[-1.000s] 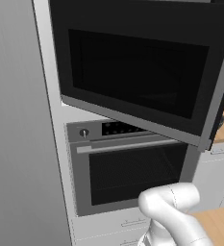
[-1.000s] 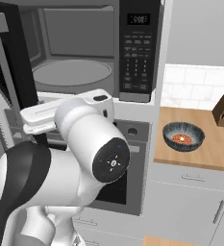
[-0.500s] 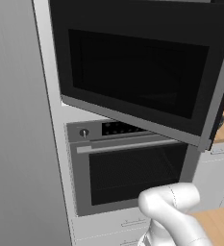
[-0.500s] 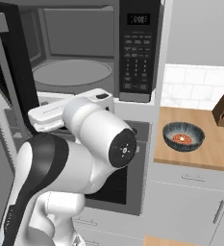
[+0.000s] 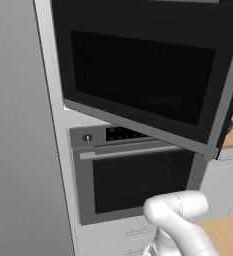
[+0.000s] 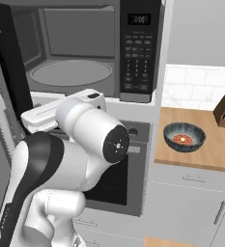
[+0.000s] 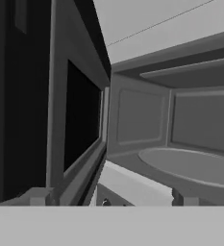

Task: Open the microwave, place the bowl with waffle inside the microwave, then close the microwave door and turn it on.

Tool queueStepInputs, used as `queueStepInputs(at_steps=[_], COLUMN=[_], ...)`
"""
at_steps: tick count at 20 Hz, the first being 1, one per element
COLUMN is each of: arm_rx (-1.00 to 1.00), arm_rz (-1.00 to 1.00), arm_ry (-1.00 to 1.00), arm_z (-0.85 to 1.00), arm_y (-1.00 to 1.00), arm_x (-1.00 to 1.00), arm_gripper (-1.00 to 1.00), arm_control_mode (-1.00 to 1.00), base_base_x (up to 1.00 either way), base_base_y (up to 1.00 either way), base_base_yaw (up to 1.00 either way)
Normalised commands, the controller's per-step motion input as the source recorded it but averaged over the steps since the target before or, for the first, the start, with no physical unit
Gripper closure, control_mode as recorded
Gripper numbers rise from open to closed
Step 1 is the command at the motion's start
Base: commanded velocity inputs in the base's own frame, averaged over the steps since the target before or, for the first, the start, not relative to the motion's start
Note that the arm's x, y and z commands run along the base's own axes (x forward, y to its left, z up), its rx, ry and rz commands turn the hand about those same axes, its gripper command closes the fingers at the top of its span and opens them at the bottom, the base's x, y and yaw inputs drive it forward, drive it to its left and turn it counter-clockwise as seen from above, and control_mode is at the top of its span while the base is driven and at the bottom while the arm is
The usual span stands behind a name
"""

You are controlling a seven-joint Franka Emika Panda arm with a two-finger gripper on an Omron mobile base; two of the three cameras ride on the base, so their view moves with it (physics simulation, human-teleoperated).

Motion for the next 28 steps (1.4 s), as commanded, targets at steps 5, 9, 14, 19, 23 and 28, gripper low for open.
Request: queueStepInputs(at_steps=[5, 9, 14, 19, 23, 28], arm_rx=[-0.03, -0.06, -0.03, -0.02, -0.01, -0.02], arm_rz=[0.08, 0.1, 0.07, 0.01, 0.0, 0.0], arm_ry=[0.0, 0.0, 0.0, 0.0, 0.0, 0.0], arm_z=[0.0, -0.01, 0.0, -0.02, -0.14, -0.14], arm_y=[0.44, 0.51, 0.52, 0.53, 0.49, 0.56], arm_x=[-0.46, -0.59, -0.43, -0.21, -0.11, 0.0], arm_gripper=[-1.0, -1.0, -1.0, -1.0, -1.0, -1.0], arm_control_mode=[-1.0, -1.0, -1.0, -1.0, -1.0, -1.0], base_base_x=[0.0, 0.0, 0.0, 0.0, 0.0, 0.0], base_base_y=[0.0, 0.0, 0.0, 0.0, 0.0, 0.0], base_base_yaw=[0.0, 0.0, 0.0, 0.0, 0.0, 0.0])
